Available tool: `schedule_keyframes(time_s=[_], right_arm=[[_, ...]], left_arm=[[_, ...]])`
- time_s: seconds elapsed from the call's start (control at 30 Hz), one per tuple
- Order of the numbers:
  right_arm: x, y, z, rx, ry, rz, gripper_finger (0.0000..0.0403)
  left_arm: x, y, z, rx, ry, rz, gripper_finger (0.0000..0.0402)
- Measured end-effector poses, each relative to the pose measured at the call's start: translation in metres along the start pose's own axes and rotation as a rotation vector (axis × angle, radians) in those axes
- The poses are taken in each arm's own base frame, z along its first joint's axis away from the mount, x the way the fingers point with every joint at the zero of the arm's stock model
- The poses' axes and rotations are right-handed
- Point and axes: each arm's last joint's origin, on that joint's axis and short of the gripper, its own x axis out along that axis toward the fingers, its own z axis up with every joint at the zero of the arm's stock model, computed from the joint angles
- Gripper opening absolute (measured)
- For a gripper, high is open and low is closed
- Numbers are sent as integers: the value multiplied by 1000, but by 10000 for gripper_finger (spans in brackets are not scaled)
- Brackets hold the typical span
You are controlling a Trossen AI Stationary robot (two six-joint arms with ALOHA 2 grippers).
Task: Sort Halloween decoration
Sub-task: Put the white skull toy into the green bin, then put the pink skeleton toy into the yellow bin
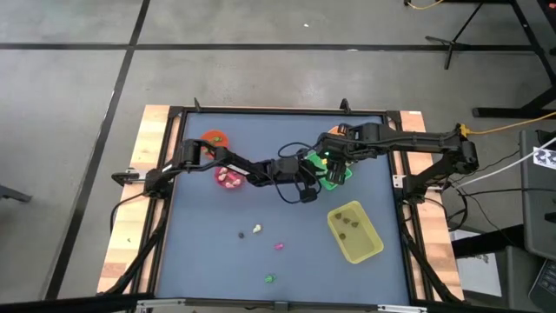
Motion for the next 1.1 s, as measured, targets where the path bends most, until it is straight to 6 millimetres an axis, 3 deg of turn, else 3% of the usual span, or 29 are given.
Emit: schedule_keyframes(time_s=[0.43, 0.67, 0.87, 1.1], right_arm=[[0, 0, 0, 0, -1, 0, 205], [0, 0, -1, -2, 7, -1, 205], [0, 0, -1, -3, 7, -1, 205], [-1, 2, 0, -5, -5, 11, 205]], left_arm=[[0, 0, 2, -5, -17, 1, 146], [-10, -15, 22, 6, -25, -38, 151], [-36, -40, 55, 102, 59, -120, 153], [-96, -70, 87, 197, 340, -260, 153]])
